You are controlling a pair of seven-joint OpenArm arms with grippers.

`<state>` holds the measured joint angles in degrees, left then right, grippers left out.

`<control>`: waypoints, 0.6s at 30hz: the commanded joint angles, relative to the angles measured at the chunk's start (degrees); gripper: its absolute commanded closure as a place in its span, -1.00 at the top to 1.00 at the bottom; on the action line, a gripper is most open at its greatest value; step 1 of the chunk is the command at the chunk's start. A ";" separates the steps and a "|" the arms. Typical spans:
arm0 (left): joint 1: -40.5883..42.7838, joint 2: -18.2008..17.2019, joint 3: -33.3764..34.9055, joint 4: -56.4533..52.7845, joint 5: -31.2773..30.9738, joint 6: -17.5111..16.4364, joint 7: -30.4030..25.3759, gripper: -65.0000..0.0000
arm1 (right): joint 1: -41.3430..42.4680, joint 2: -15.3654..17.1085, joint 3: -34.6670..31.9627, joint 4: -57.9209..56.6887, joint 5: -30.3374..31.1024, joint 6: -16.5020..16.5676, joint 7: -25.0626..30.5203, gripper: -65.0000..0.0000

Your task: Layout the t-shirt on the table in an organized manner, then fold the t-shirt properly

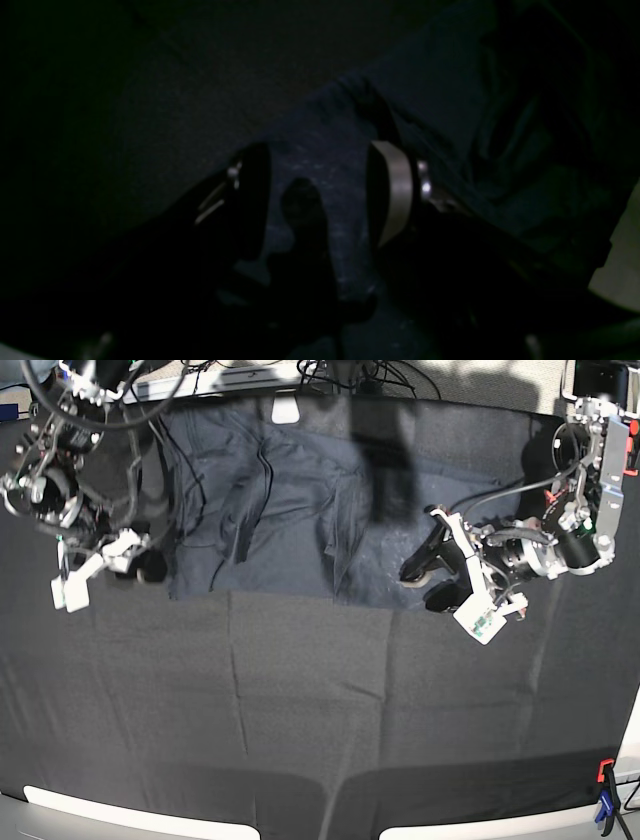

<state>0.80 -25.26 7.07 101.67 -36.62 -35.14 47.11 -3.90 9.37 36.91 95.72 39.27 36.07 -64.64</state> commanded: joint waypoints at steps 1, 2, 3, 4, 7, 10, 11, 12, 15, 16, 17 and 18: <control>-0.74 -0.48 -0.26 1.07 -0.94 -0.17 -1.33 -0.12 | 0.76 0.83 0.24 1.07 1.46 1.66 0.72 0.02; -0.74 -0.48 -0.26 1.07 -0.94 -0.17 -1.33 -0.12 | 0.90 0.83 0.26 1.07 1.44 1.68 0.72 0.13; -0.74 -0.46 -0.26 1.07 -0.94 -0.17 -1.33 -0.12 | 0.87 0.83 0.26 1.07 1.25 1.66 0.72 0.29; -0.74 -0.48 -0.26 1.07 -0.94 -0.17 -1.33 -0.12 | 0.87 0.81 0.26 1.07 1.20 1.68 0.72 0.45; -0.74 -0.46 -0.26 1.07 -0.94 -0.20 -1.33 -0.12 | 0.87 0.83 0.26 1.07 1.20 1.68 0.72 0.47; -0.74 -0.46 -0.26 1.07 -0.94 -0.20 -1.33 -0.12 | 0.90 0.83 0.26 1.07 1.25 1.66 0.74 0.47; -0.74 -0.48 -0.26 1.07 -0.94 -0.17 -1.33 -0.12 | 0.90 0.87 0.26 1.07 1.33 1.66 0.74 0.47; -0.74 -0.48 -0.26 1.07 -0.94 -0.17 -1.33 -0.12 | 0.90 0.94 0.26 1.07 1.46 1.68 0.74 0.46; -0.74 -0.46 -0.26 1.07 -0.94 -0.17 -1.33 -0.12 | 0.87 0.92 0.24 1.07 1.46 1.68 0.74 0.46; -0.74 -0.46 -0.26 1.07 -0.94 -0.17 -1.33 -0.12 | 0.90 0.92 0.24 1.07 1.51 1.66 0.74 0.46; -0.74 -0.46 -0.26 1.07 -0.94 -0.20 -1.33 -0.12 | 0.90 0.94 0.24 1.07 1.49 1.66 0.72 0.46; -0.74 -0.48 -0.26 1.07 -0.94 -0.17 -1.33 -0.12 | 0.87 0.94 0.26 1.07 1.42 1.68 0.72 0.46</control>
<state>0.80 -25.26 7.07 101.67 -36.60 -35.14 47.11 -3.81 9.52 36.91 95.72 39.27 36.10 -64.69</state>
